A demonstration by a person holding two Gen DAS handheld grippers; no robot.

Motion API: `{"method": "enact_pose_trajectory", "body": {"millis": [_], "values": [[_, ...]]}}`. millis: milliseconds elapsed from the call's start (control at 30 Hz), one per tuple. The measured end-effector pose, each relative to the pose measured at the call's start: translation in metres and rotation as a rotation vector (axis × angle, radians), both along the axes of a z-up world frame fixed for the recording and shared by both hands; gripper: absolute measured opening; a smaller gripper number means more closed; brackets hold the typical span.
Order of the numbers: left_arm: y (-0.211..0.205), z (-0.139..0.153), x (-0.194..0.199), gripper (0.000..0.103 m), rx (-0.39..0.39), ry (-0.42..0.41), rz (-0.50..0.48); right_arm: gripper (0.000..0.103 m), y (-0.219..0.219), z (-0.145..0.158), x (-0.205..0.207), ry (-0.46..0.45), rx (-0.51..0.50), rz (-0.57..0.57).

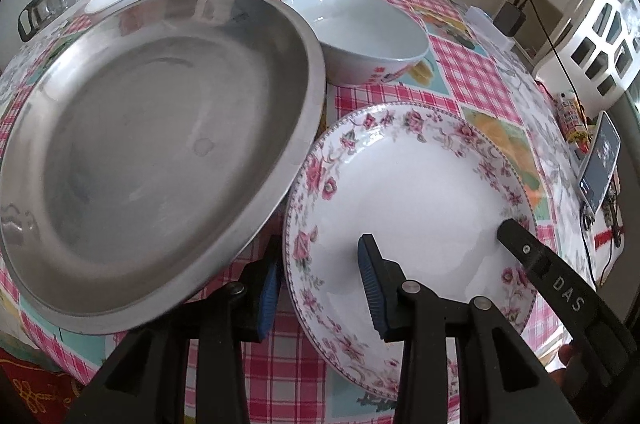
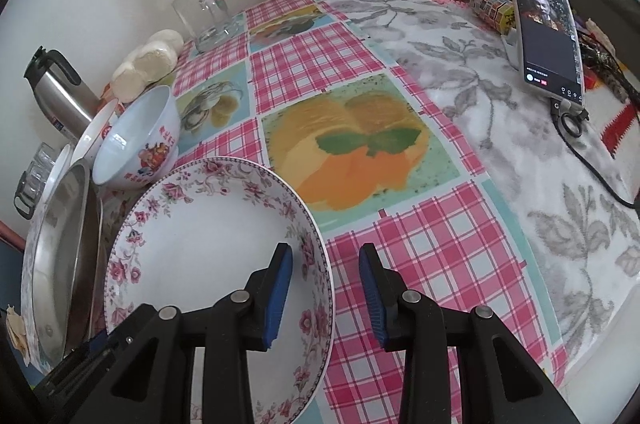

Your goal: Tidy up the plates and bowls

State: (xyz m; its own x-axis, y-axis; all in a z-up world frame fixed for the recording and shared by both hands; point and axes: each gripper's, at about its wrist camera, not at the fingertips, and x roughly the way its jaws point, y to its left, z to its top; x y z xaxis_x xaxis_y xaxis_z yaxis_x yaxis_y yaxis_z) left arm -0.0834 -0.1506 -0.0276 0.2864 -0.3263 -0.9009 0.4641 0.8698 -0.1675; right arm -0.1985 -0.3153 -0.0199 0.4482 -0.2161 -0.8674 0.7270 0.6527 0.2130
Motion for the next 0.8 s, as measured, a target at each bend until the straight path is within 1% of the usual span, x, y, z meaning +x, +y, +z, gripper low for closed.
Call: {"method": "enact_pose_trajectory", "body": {"millis": [100, 133, 200, 333, 433, 533, 667, 800], "values": [[-0.003, 0.000, 0.001, 0.038, 0.008, -0.014, -0.002, 0.037, 0.000, 0.000, -0.001, -0.002, 0.001, -0.005], [-0.006, 0.001, 0.000, 0.034, 0.016, -0.024, -0.020, 0.037, 0.000, 0.000, -0.001, -0.004, 0.002, -0.006], [-0.008, 0.003, -0.003, 0.032, 0.036, -0.044, -0.046, 0.037, 0.000, 0.000, -0.001, -0.002, -0.004, -0.004], [-0.011, 0.006, -0.006, 0.021, 0.038, -0.051, -0.089, 0.035, 0.003, 0.002, -0.001, -0.004, -0.012, 0.014], [-0.013, 0.009, -0.008, 0.019, 0.045, -0.063, -0.106, 0.035, 0.000, 0.002, -0.005, -0.004, -0.007, 0.001], [-0.012, 0.014, -0.010, 0.019, 0.030, -0.069, -0.117, 0.029, -0.004, 0.005, -0.012, -0.022, 0.001, -0.016], [-0.011, 0.024, -0.014, 0.019, 0.008, -0.099, -0.138, 0.029, -0.004, 0.013, -0.016, -0.046, -0.020, -0.020], [-0.011, 0.031, -0.013, 0.019, -0.016, -0.101, -0.145, 0.029, -0.003, 0.018, -0.017, -0.054, -0.034, -0.021]]}}
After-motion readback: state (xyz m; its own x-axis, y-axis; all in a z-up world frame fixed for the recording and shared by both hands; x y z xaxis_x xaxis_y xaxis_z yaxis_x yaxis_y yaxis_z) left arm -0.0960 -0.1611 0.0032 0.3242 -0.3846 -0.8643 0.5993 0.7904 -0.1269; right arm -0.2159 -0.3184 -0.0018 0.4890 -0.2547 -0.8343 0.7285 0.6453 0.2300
